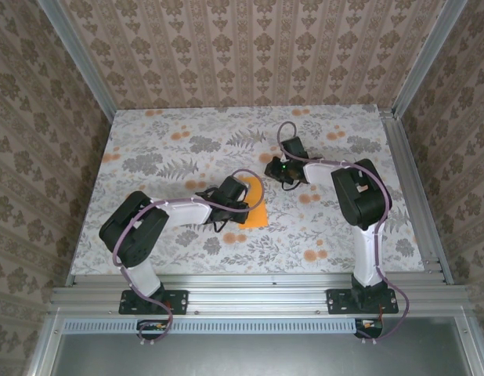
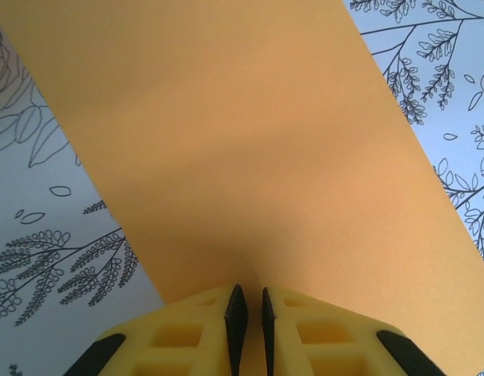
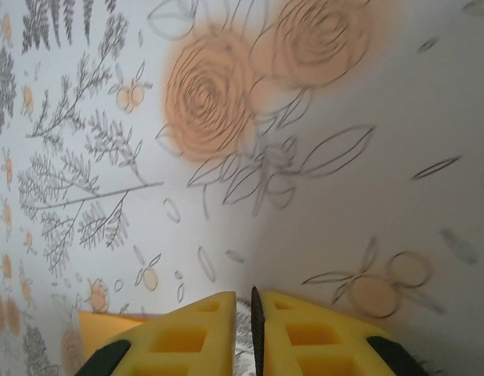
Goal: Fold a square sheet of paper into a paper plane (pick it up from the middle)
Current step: Fold the square sheet of paper in half at the center of the table, then pick up the paper from the center of the table.
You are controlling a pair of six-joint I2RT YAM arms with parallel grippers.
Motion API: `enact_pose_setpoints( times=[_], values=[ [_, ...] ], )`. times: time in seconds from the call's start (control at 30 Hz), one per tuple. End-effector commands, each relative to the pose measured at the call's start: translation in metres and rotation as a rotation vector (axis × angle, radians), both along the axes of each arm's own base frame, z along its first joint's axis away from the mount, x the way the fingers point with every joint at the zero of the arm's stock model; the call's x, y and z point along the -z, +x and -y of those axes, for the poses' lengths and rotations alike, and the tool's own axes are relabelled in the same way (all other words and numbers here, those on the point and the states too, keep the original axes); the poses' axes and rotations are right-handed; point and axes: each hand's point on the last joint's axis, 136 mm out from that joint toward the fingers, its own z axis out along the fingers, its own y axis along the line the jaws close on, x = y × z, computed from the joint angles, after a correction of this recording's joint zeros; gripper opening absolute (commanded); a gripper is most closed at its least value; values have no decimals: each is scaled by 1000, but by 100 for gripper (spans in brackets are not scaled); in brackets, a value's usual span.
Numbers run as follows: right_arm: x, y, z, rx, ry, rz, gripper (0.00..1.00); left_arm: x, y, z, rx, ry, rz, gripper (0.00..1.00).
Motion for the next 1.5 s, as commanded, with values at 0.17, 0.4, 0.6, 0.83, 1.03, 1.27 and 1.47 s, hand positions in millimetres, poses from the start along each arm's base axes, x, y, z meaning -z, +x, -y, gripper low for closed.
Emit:
enact_pose_setpoints(
  times=[0.17,0.4,0.6,0.83,1.03,1.27,1.47],
  values=[
    [-32,-15,13,-18,-23,52,20,55,-57,-56,12,251,-259,20],
    [-45,-80,1,-146,27,-12,28,37,-46,-29,19,134,-244,21],
    [-45,-138,-6,-233,75,-84,39,19,-36,-11,35,64,-228,23],
    [-33,-178,-13,-273,93,-148,41,-16,-22,6,55,-22,-187,24],
    [-19,-190,-22,-296,88,-177,42,-42,-18,5,54,-53,-155,28],
    [-10,-190,-37,-329,95,-190,42,-35,-27,-5,36,-52,-185,32],
    [-4,-188,-47,-348,92,-203,43,-18,-31,0,35,-77,-222,32]
  ],
)
